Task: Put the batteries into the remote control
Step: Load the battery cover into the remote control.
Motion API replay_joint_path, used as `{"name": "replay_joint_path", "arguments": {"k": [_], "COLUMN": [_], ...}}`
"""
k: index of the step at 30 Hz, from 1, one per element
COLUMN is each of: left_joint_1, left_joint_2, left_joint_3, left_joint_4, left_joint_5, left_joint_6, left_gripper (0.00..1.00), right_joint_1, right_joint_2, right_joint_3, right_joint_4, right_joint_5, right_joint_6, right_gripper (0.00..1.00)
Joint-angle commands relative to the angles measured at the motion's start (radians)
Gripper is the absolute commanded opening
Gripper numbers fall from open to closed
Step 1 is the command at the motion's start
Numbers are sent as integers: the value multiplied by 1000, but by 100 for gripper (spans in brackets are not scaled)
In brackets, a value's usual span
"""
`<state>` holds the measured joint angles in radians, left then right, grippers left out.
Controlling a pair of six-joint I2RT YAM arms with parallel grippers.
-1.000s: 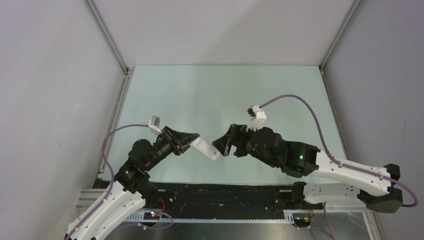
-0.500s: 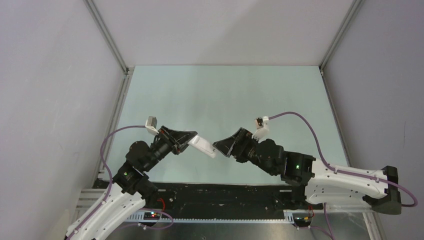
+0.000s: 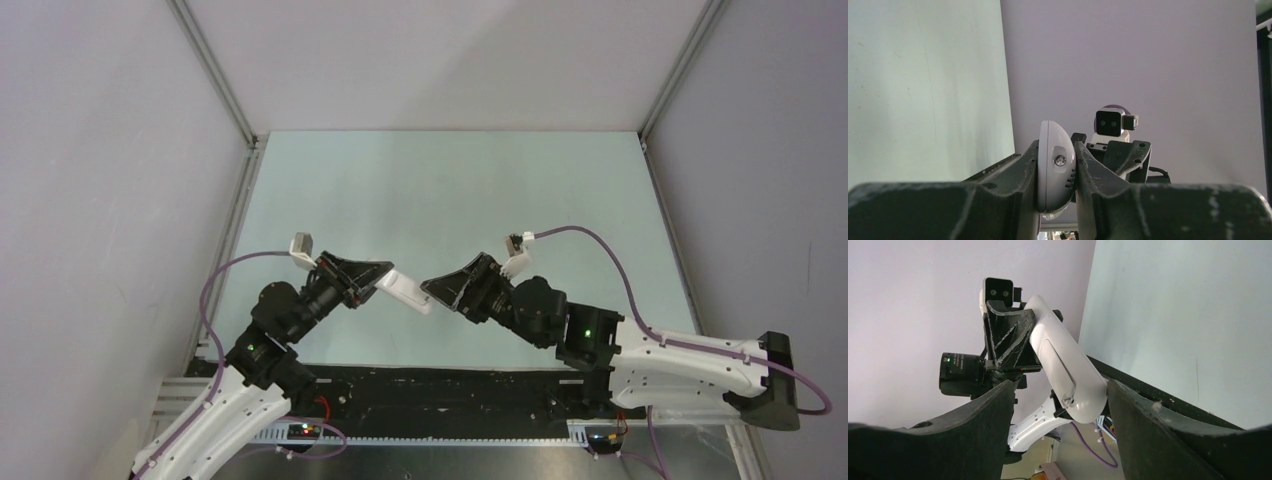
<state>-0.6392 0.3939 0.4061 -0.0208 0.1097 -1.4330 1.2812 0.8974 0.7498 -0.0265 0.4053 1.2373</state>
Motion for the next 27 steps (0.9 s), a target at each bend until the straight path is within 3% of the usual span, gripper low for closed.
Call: {"name": "replay_joint_path", "arguments": {"k": [1,10,27], "left_joint_1": [-6,-6,-6], "left_joint_2": [-10,-15,-20], "left_joint_3": [31,30,25], "left_joint_4": [51,51,51], "left_joint_5": [-2,-3,-3], "left_joint_6": [-19,-18,-19], "left_gripper": [3,3,4], "right_joint_1": [-17,-28,-38], "right_joint_2": [21,39,66], "right_joint_3": [0,0,-7], "right_joint_4": [65,64,90], "right_joint_5": [-46,-79,-130], "right_joint_6": [36,48,54], "right_gripper": [72,66,42]}}
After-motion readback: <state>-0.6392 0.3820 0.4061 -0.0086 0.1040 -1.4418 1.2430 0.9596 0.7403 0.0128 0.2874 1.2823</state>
